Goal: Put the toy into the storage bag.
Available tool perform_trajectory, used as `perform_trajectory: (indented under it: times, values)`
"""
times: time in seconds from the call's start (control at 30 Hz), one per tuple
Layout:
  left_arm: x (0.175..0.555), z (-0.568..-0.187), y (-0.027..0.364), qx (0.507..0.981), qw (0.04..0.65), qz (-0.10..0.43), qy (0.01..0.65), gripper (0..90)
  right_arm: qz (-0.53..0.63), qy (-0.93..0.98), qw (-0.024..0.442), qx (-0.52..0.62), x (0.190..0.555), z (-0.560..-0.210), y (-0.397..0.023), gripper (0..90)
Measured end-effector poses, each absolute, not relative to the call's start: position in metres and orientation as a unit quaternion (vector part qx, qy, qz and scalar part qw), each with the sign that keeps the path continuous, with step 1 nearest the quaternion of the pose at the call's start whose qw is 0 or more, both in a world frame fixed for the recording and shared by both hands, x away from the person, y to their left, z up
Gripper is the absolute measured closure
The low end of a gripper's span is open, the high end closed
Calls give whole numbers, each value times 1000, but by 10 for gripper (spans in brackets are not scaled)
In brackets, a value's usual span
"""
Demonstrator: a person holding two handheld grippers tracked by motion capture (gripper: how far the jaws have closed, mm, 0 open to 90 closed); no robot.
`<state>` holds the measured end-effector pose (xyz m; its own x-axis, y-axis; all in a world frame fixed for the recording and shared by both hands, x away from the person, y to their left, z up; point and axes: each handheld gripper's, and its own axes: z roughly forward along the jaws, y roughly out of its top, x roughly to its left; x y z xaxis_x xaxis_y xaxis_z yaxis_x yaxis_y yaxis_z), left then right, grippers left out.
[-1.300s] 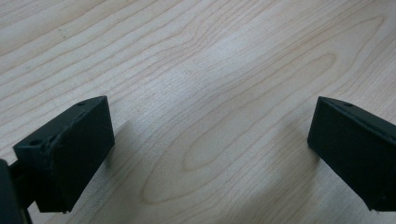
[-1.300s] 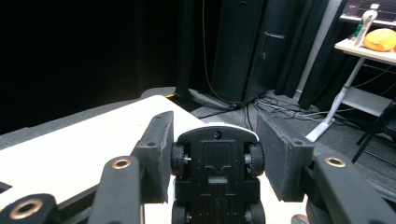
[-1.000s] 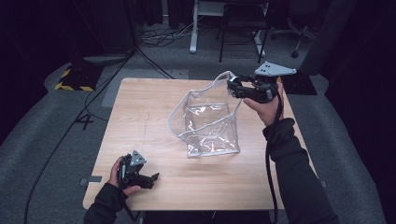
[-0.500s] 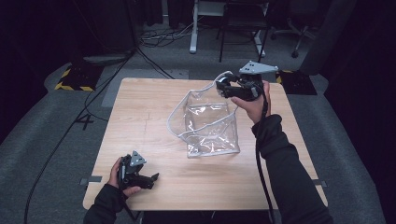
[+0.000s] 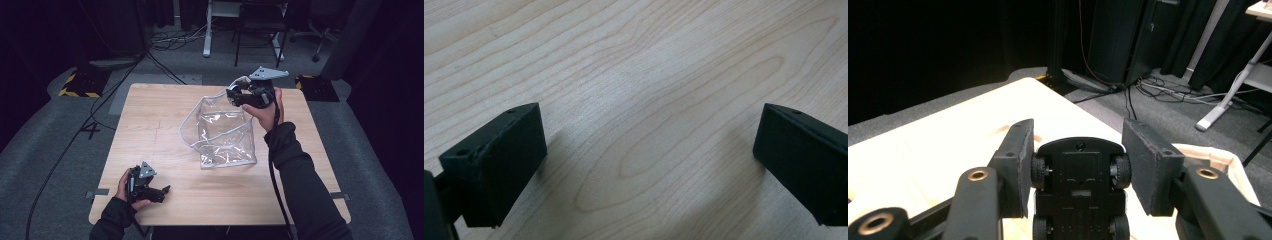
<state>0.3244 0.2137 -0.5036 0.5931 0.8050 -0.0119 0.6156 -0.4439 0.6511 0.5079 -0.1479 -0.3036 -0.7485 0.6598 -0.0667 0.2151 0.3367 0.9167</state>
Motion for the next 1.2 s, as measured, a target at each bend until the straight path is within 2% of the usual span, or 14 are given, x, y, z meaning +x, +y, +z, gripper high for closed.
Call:
perform_trajectory:
  times: [0.87,1.2]
  values:
    - [324,-504,214,835,314,150,426,9,461,817,200,283,516,-331,-152,488]
    - [324,-503,214,836,312,151,425,9,451,827,195,273,516,-332,-150,488]
